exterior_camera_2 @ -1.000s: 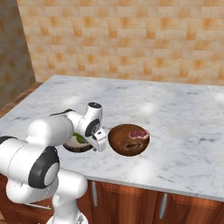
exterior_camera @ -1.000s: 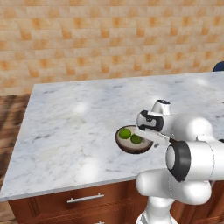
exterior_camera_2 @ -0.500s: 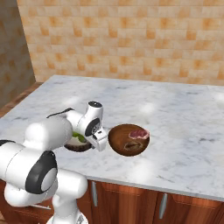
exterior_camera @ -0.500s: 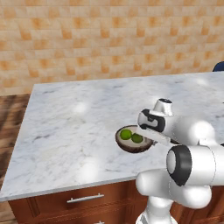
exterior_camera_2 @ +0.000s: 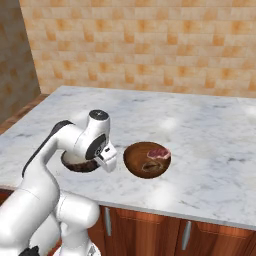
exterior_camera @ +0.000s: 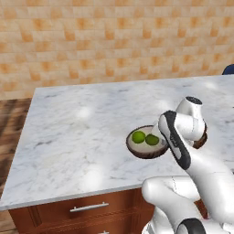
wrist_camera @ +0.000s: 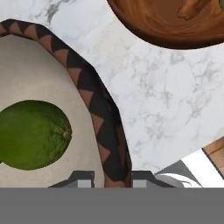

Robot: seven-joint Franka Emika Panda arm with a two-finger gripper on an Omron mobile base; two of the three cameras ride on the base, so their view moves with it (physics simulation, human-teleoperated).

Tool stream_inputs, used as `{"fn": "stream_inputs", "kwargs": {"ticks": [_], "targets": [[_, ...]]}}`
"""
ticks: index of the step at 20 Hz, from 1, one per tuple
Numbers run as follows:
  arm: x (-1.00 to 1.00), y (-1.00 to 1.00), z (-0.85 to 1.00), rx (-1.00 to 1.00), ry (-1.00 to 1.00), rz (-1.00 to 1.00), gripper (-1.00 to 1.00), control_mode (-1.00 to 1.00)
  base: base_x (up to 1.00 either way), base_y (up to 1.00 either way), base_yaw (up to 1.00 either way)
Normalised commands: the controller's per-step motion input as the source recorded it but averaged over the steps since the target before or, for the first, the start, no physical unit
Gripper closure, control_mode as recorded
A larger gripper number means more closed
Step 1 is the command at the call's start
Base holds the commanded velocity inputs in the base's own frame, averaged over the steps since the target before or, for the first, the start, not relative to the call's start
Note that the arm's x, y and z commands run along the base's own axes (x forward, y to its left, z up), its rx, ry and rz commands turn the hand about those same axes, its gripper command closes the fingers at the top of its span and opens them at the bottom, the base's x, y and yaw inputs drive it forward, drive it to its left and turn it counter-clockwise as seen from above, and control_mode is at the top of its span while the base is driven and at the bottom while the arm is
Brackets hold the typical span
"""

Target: Place the bowl with the limes on the top shelf of the fridge. Place the bowl with the steak and chicken drumstick on the second highest shelf of the fridge.

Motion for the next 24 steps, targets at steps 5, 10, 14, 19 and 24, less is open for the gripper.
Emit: {"fn": "stream_inputs", "kwargs": {"ticks": [5, 10, 14, 19, 24], "targets": [[-1.00, 0.02, 1.00, 0.06, -0.19, 0.00, 1.00, -1.00, 0.00, 0.00, 0.00], [-0.89, 0.29, 1.00, 0.12, -0.07, 0.00, 1.00, -1.00, 0.00, 0.00, 0.00], [-0.09, 0.11, 0.65, 0.08, 0.13, 0.00, 1.00, -1.00, 0.00, 0.00, 0.00], [-0.03, 0.00, 0.00, 0.00, 0.01, 0.00, 1.00, -1.00, 0.00, 0.00, 0.00], [-0.08, 0.00, 0.00, 0.00, 0.00, 0.00, 1.00, 1.00, -0.42, 0.00, 0.00]]}}
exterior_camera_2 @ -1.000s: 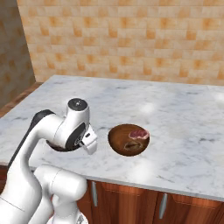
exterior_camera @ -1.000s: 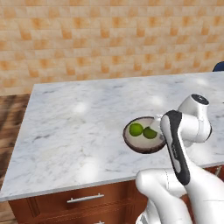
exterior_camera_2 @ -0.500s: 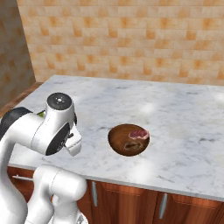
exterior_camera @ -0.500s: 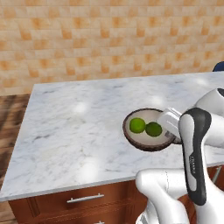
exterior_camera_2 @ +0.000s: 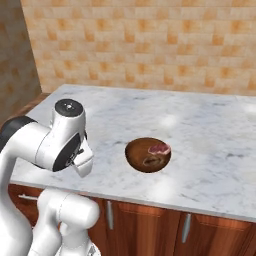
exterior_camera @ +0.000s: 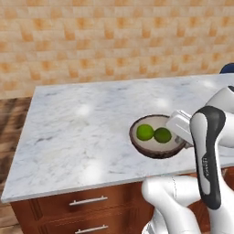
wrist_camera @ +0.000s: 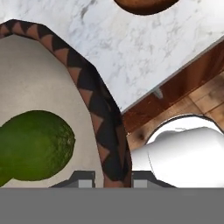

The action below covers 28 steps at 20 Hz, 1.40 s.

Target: Place the bowl with the limes on the top shelf of the fridge. Place the bowl with the steak and chicken drumstick on the second highest shelf of the fridge.

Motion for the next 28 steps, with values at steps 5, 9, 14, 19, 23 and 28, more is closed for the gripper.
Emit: {"fn": "stream_inputs", "kwargs": {"ticks": [5, 9, 14, 19, 23, 28], "targets": [[0.00, 0.00, 0.00, 0.00, 0.00, 0.00, 1.00, 1.00, -0.50, 0.00, 0.00], [0.00, 0.00, 0.00, 0.00, 0.00, 0.00, 1.00, 1.00, -0.32, 0.00, 0.08], [0.00, 0.00, 0.00, 0.00, 0.00, 0.00, 1.00, 1.00, -0.20, 0.00, 0.50], [0.00, 0.00, 0.00, 0.00, 0.00, 0.00, 1.00, 1.00, -0.19, 0.00, 0.76], [0.00, 0.00, 0.00, 0.00, 0.00, 0.00, 1.00, 1.00, -0.28, 0.00, 0.79], [0.00, 0.00, 0.00, 0.00, 0.00, 0.00, 1.00, 1.00, -0.13, 0.00, 0.76]]}}
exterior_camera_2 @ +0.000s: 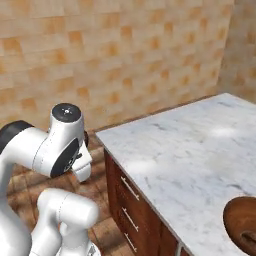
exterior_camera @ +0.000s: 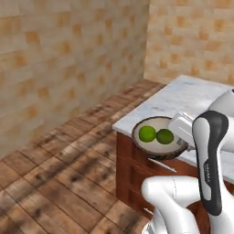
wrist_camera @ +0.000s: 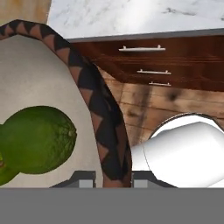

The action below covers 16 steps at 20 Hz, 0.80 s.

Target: Place the bowl with the limes on the top shelf of the fridge. Place the bowl with the steak and chicken drumstick on the second highest shelf of the fridge.

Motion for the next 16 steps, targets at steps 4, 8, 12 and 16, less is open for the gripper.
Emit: {"fn": "stream_inputs", "kwargs": {"ticks": [4, 8, 12, 16], "targets": [[0.00, 0.00, 0.00, 0.00, 0.00, 0.00, 1.00, 1.00, 0.00, 0.00, 0.76], [0.00, 0.00, 0.00, 0.00, 0.00, 0.00, 1.00, 1.00, 0.00, 0.00, 0.75], [0.00, 0.00, 0.00, 0.00, 0.00, 0.00, 1.00, 1.00, 0.00, 0.00, 0.73], [0.00, 0.00, 0.00, 0.00, 0.00, 0.00, 1.00, 1.00, 0.00, 0.00, 0.75]]}}
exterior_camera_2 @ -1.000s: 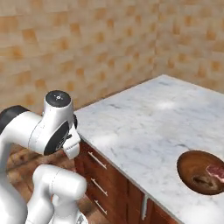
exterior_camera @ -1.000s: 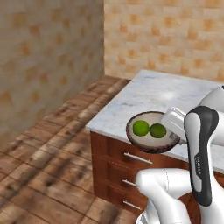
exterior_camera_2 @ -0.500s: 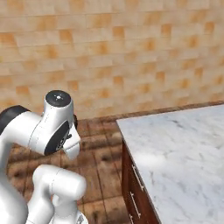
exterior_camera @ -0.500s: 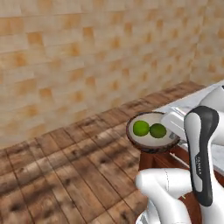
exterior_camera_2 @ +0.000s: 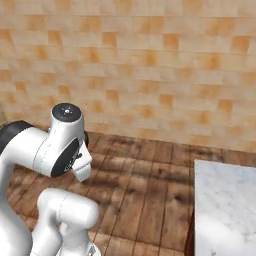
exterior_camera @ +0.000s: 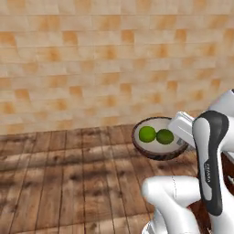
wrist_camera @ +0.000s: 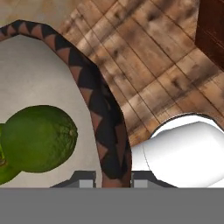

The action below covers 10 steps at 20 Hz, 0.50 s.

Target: Place the bowl with the limes on the top shelf of the fridge. Place the bowl with the steak and chicken drumstick on the second highest shelf of the fridge.

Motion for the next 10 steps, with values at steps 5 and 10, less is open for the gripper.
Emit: {"fn": "stream_inputs", "kwargs": {"ticks": [5, 10], "targets": [[0.00, 0.00, 0.00, 0.00, 0.00, 0.00, 1.00, 1.00, 0.00, 0.00, 0.73], [0.00, 0.00, 0.00, 0.00, 0.00, 0.00, 1.00, 1.00, 0.00, 0.00, 0.72]]}}
